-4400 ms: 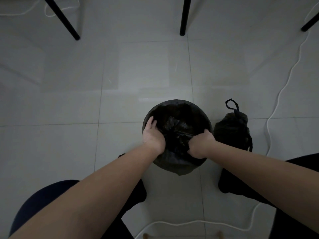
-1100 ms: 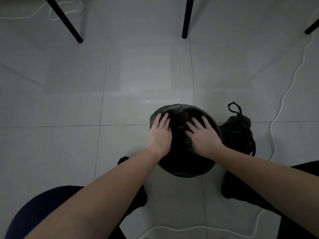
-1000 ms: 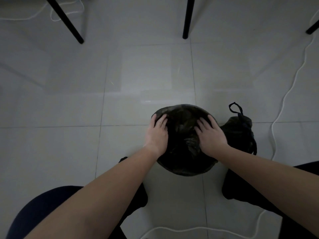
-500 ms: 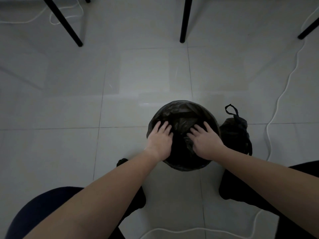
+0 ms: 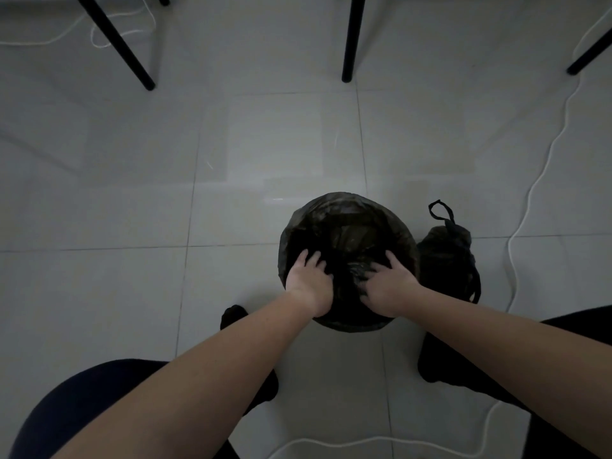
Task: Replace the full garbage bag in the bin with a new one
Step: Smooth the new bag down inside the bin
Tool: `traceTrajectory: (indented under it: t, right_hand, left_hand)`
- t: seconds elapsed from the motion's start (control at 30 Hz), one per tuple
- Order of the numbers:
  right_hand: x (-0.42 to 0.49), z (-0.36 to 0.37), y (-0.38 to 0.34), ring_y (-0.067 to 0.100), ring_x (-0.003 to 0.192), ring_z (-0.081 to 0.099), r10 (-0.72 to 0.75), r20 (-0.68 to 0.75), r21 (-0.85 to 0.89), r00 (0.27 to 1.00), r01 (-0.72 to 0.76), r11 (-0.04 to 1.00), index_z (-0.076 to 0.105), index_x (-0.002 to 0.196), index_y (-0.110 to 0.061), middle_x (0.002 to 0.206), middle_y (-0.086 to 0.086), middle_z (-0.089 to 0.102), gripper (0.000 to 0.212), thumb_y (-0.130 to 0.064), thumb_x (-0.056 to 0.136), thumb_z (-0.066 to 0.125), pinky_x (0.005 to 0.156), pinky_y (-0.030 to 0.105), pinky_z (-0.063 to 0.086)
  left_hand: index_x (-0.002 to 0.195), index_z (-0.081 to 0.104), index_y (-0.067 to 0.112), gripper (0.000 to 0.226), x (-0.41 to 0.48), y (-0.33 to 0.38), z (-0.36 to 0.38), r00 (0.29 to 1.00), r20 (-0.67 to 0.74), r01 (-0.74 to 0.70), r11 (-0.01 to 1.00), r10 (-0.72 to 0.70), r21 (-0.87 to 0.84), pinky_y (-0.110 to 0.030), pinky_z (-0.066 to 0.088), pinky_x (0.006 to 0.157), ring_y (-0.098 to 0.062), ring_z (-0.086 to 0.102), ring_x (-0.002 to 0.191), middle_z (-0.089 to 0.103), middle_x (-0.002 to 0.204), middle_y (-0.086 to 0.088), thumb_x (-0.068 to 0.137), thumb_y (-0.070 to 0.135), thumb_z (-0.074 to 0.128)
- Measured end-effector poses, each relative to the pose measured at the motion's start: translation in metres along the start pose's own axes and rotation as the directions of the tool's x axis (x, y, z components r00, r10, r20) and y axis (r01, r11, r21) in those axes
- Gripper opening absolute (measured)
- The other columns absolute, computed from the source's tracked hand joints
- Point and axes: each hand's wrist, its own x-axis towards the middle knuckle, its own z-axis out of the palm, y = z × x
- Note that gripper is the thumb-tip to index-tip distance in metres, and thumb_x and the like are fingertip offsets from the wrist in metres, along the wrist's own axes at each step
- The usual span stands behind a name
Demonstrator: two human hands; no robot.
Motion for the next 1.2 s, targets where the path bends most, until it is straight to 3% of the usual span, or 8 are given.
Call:
traceTrajectory:
  t: [0.17, 0.4, 0.6, 0.8, 0.9, 0.97, 1.07, 1.2]
  right_hand:
    - [-0.002, 0.013, 0.004, 0.028, 0.159, 0.006, 0.078, 0.246, -0.067, 0.966, -0.063, 0.996, 0.016, 0.163, -0.032, 0.172, -0.001, 0.018, 0.066, -0.060, 0.104, 0.015, 0.120, 0.061, -0.018]
    - [-0.009, -0.001, 0.004, 0.032, 0.139, 0.043, 0.029, 0.021, -0.049, 0.999, -0.028, 0.998, 0.065, 0.128, -0.021, 0.132, 0.004, 0.065, 0.050, -0.042, 0.105, 0.025, 0.120, 0.065, -0.015]
    - [-0.008, 0.008, 0.016, 0.031, 0.158, 0.010, 0.133, 0.164, -0.152, 0.977, -0.108, 0.982, 0.032, 0.160, -0.022, 0.168, 0.009, 0.026, 0.062, -0.047, 0.104, 0.021, 0.119, 0.061, -0.021]
    - [-0.010, -0.003, 0.028, 0.024, 0.108, 0.062, -0.008, -0.338, 0.075, 0.941, 0.036, 0.997, 0.069, 0.096, -0.027, 0.096, -0.003, 0.071, 0.030, -0.034, 0.096, 0.040, 0.124, 0.051, 0.010]
    - [-0.021, -0.019, 0.035, 0.025, 0.095, 0.066, 0.145, -0.534, 0.263, 0.833, 0.001, 0.965, 0.070, 0.094, -0.028, 0.092, -0.004, 0.073, 0.028, -0.032, 0.091, 0.043, 0.093, 0.038, 0.049]
    - [-0.030, -0.022, 0.039, 0.026, 0.078, 0.066, 0.393, -0.594, 0.533, 0.702, -0.023, 0.846, 0.067, 0.088, -0.027, 0.081, -0.003, 0.069, 0.027, -0.033, 0.088, 0.042, 0.065, 0.034, 0.050]
    - [-0.041, -0.020, 0.051, 0.024, 0.078, 0.061, 0.737, -0.370, 0.882, 0.566, -0.037, 0.471, 0.062, 0.092, -0.028, 0.086, -0.003, 0.065, 0.019, -0.037, 0.085, 0.048, 0.066, 0.035, 0.046]
    - [-0.045, -0.015, 0.062, 0.035, 0.108, 0.058, 0.668, 0.200, 0.979, 0.717, -0.111, -0.173, 0.063, 0.110, -0.016, 0.117, 0.011, 0.065, 0.046, -0.053, 0.089, 0.044, 0.091, 0.047, 0.046]
  left_hand:
    - [0.169, 0.001, 0.025, 0.070, -0.003, -0.007, 0.009, 0.982, 0.172, 0.063, 0.991, -0.082, 0.116, -0.052, -0.013, 0.129, -0.028, -0.006, 0.163, 0.005, 0.178, -0.003, 0.109, 0.054, 0.018]
    - [0.167, 0.024, 0.022, 0.064, -0.003, -0.012, 0.005, 1.000, -0.024, 0.018, 0.995, -0.015, 0.093, -0.058, -0.016, 0.126, -0.034, -0.003, 0.163, 0.014, 0.176, -0.009, 0.108, 0.046, 0.027]
    - [0.167, 0.025, 0.026, 0.065, 0.003, -0.028, 0.015, 0.996, -0.045, 0.079, 0.980, -0.072, 0.183, -0.059, -0.025, 0.122, -0.033, -0.009, 0.163, 0.013, 0.176, -0.008, 0.107, 0.051, 0.026]
    - [0.133, 0.071, 0.026, 0.045, 0.001, -0.034, 0.005, 0.906, -0.423, -0.064, 0.984, -0.011, -0.163, -0.051, -0.003, 0.130, -0.030, 0.029, 0.156, 0.060, 0.148, -0.002, 0.093, 0.031, 0.050]
    - [0.109, 0.079, 0.026, 0.034, -0.006, -0.049, -0.011, 0.757, -0.638, -0.169, 0.903, -0.138, -0.395, -0.039, 0.023, 0.123, -0.024, 0.061, 0.130, 0.077, 0.115, 0.006, 0.088, 0.019, 0.053]
    - [0.099, 0.078, 0.027, 0.029, -0.011, -0.060, -0.019, 0.664, -0.680, -0.231, 0.780, -0.311, -0.582, -0.037, 0.046, 0.103, -0.024, 0.071, 0.102, 0.078, 0.101, 0.004, 0.087, 0.017, 0.054]
    - [0.110, 0.074, 0.025, 0.029, -0.014, -0.072, -0.024, 0.641, -0.531, -0.238, 0.515, -0.553, -0.824, -0.031, 0.051, 0.090, -0.022, 0.068, 0.103, 0.073, 0.114, 0.003, 0.090, 0.017, 0.055]
    - [0.136, 0.066, 0.011, 0.040, -0.010, -0.078, -0.017, 0.832, -0.126, -0.100, 0.078, -0.541, -0.992, -0.033, 0.044, 0.109, -0.029, 0.060, 0.131, 0.068, 0.138, -0.009, 0.102, 0.031, 0.056]
